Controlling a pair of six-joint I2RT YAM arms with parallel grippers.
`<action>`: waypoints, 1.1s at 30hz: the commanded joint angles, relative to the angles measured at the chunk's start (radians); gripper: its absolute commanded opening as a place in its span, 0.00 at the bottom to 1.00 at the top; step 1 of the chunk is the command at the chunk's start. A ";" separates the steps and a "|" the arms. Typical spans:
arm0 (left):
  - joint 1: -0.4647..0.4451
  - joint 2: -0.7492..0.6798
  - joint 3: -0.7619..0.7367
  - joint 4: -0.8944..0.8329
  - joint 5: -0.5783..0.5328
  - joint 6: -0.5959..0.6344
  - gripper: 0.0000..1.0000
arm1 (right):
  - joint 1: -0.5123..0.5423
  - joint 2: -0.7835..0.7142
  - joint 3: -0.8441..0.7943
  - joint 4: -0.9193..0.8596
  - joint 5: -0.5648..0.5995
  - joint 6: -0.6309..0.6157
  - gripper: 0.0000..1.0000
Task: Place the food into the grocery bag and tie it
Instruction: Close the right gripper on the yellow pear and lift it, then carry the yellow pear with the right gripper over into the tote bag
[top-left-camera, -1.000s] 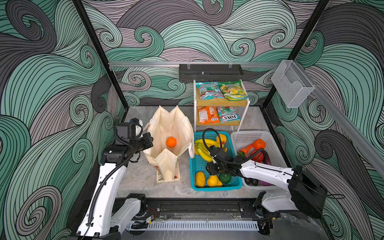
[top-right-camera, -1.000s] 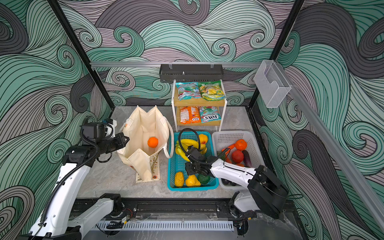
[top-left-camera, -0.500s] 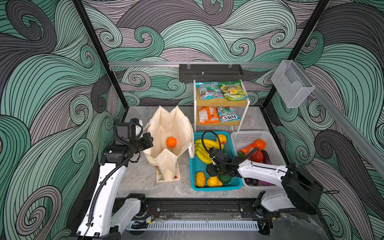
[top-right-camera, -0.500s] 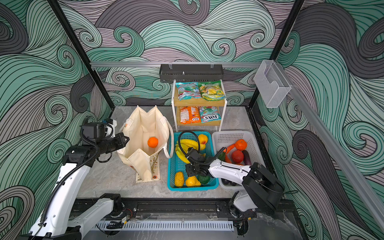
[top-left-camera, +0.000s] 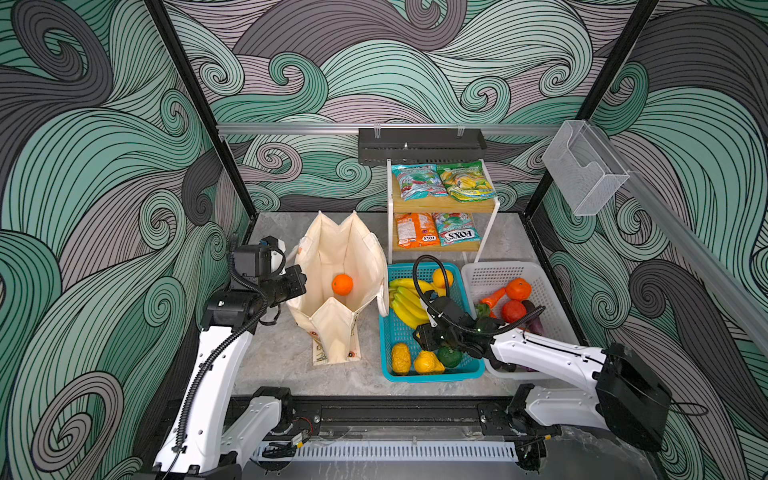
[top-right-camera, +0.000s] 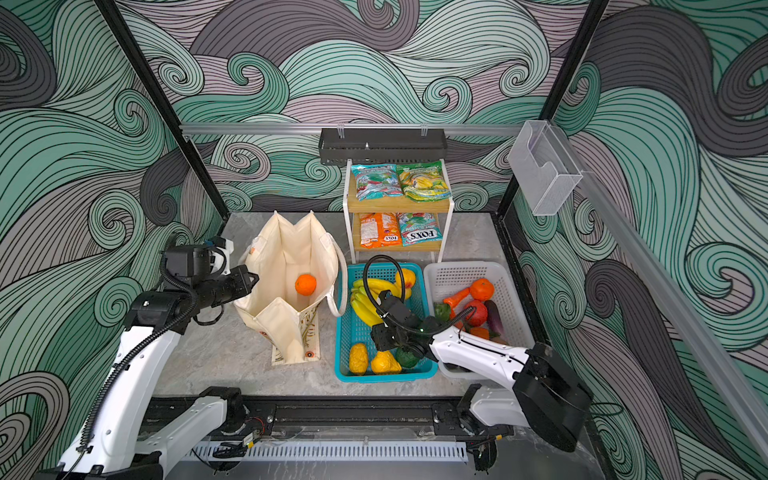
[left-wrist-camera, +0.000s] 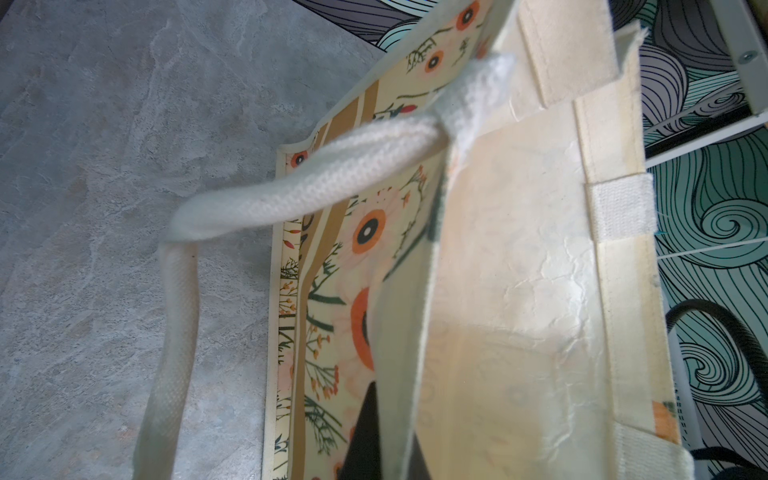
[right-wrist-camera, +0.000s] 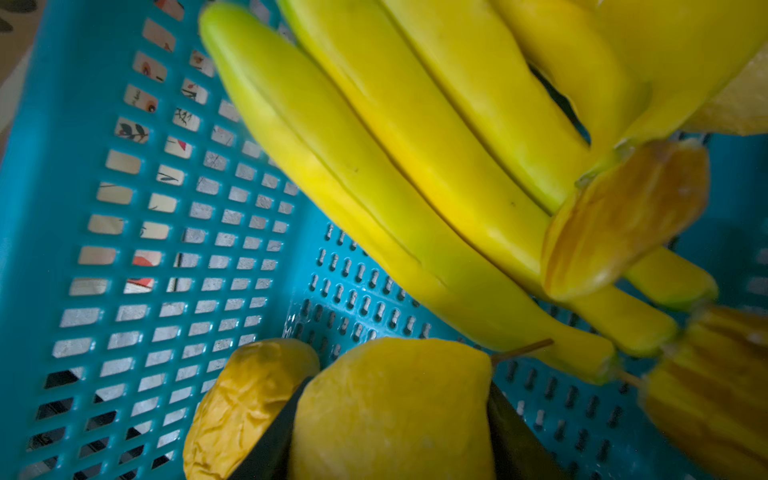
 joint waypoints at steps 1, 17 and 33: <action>0.003 -0.017 0.014 0.042 0.021 -0.006 0.00 | 0.002 0.035 -0.008 -0.003 0.013 -0.012 0.45; 0.002 -0.021 0.013 0.042 0.026 -0.009 0.00 | 0.002 -0.152 0.084 -0.080 -0.001 -0.063 0.46; 0.002 -0.011 0.019 0.045 0.044 -0.009 0.00 | 0.003 -0.092 0.579 -0.254 -0.070 -0.221 0.44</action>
